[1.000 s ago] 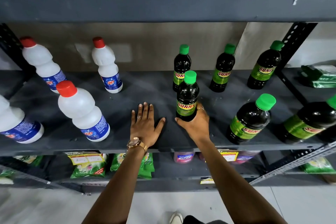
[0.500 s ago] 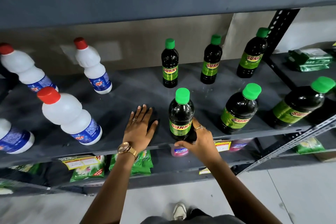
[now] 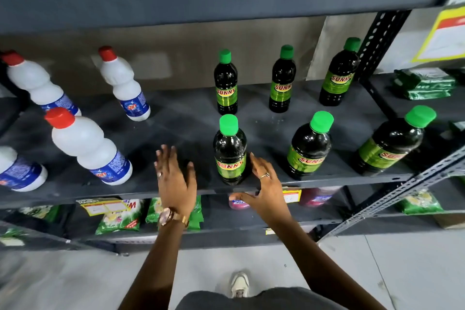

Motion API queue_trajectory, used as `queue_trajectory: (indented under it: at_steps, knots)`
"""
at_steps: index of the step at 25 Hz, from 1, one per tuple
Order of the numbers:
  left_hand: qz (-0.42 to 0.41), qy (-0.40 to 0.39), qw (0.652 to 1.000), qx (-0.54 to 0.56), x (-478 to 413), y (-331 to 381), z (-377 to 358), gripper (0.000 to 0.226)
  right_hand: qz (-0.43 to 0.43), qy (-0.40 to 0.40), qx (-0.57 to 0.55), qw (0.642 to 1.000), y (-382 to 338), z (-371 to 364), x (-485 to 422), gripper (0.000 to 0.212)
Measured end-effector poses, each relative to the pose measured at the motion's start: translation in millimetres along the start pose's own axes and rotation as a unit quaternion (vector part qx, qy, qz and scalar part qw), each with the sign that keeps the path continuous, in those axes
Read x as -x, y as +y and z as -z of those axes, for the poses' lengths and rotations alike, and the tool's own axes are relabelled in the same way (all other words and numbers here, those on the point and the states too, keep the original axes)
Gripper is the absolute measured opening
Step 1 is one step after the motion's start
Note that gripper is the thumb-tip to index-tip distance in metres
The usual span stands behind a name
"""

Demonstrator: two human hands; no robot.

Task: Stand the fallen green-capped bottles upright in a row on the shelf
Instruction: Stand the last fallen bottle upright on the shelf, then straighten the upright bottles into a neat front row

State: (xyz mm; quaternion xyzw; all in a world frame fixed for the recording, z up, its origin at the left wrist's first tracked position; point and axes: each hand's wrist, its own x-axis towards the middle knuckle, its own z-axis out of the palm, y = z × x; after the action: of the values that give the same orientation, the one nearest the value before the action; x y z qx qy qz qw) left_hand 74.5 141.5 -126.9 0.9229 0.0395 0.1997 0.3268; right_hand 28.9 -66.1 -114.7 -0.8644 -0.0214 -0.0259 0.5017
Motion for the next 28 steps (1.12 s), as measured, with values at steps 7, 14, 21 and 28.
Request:
queue_trajectory:
  at_steps: [7, 14, 21, 28]
  knots:
    - [-0.139, 0.087, 0.971, 0.173, 112.1, 124.0, -20.5, 0.047, 0.036, 0.297, -0.002, 0.954, 50.2, 110.3, 65.6, 0.036]
    - [0.013, -0.154, 0.969, 0.194, 76.4, 181.5, -93.6, 0.098, -0.067, 0.19, 0.0, 0.979, 122.7, 216.6, 26.3, 0.093]
    - [0.012, -0.134, 0.98, 0.146, 67.9, 165.7, -98.8, 0.077, -0.063, 0.149, 0.044, 0.986, 137.3, 217.7, 16.8, 0.085]
    - [0.003, -0.128, 0.983, 0.131, 70.8, 169.0, -97.8, 0.081, -0.056, 0.14, 0.06, 0.987, 142.9, 218.7, 17.1, 0.087]
